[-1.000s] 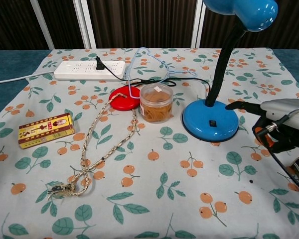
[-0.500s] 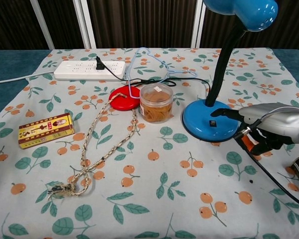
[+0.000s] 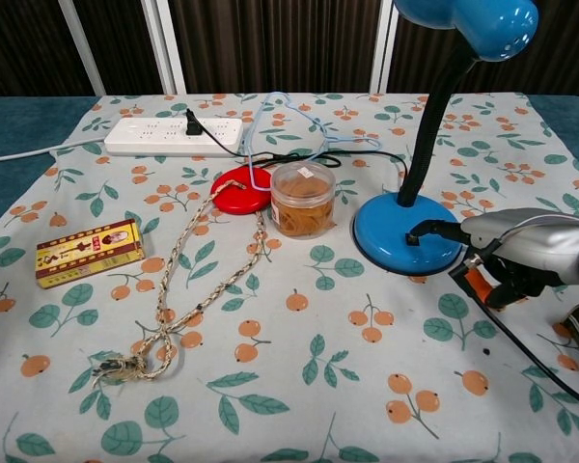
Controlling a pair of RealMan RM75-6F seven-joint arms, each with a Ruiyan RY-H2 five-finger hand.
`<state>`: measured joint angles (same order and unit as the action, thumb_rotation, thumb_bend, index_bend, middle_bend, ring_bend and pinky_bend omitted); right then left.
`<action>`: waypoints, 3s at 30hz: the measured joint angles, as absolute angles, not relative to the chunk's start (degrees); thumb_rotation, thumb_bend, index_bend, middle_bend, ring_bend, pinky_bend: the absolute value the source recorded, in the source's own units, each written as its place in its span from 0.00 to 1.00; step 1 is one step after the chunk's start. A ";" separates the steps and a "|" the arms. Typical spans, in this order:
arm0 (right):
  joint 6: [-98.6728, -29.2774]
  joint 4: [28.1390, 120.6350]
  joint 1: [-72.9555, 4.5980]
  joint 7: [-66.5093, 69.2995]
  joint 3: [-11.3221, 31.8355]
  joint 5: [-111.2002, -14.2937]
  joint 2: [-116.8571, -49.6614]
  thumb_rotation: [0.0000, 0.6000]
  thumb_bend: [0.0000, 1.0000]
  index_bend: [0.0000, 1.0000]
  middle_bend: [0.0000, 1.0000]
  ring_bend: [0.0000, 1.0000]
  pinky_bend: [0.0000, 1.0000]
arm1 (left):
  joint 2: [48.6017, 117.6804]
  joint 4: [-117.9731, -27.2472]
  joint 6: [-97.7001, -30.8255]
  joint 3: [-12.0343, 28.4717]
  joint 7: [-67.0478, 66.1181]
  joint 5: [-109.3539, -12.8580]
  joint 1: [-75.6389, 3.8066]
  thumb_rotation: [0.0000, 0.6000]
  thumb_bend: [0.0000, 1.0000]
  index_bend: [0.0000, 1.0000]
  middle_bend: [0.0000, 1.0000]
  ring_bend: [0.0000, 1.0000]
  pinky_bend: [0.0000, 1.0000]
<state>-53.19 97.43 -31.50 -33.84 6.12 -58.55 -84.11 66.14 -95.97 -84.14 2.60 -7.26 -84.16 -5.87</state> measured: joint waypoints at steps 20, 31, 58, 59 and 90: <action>-53.11 95.86 -33.42 -33.29 4.70 -55.87 -84.70 1.00 0.81 0.05 0.72 0.77 0.99 | 66.14 -95.90 -84.11 2.69 -7.36 -83.95 -5.90 1.00 0.36 0.14 0.07 0.05 0.09; -53.17 95.50 -34.25 -33.12 4.09 -55.46 -84.98 1.00 0.81 0.05 0.72 0.77 1.00 | 66.16 -95.85 -84.08 2.72 -7.34 -83.87 -5.92 1.00 0.36 0.14 0.07 0.05 0.09; -52.22 94.92 -38.20 -34.94 4.68 -48.93 -84.70 1.00 0.81 0.05 0.72 0.77 1.00 | 66.04 -95.91 -83.98 2.71 -7.04 -83.76 -5.92 1.00 0.36 0.14 0.07 0.05 0.09; -52.38 95.07 -38.22 -34.86 4.72 -48.93 -84.56 1.00 0.81 0.05 0.72 0.77 1.00 | 66.03 -95.93 -83.99 2.71 -7.03 -83.76 -5.92 1.00 0.36 0.14 0.07 0.05 0.09; -87.55 97.96 -15.99 -15.50 -3.89 -79.10 -67.51 1.00 0.21 0.05 0.06 0.01 0.00 | 66.65 -95.76 -85.22 2.63 -8.91 -84.50 -5.59 1.00 0.36 0.14 0.06 0.05 0.09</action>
<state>-87.55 97.96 -15.99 -15.50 -3.89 -79.10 -67.51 66.65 -95.76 -85.22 2.63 -8.91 -84.50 -5.59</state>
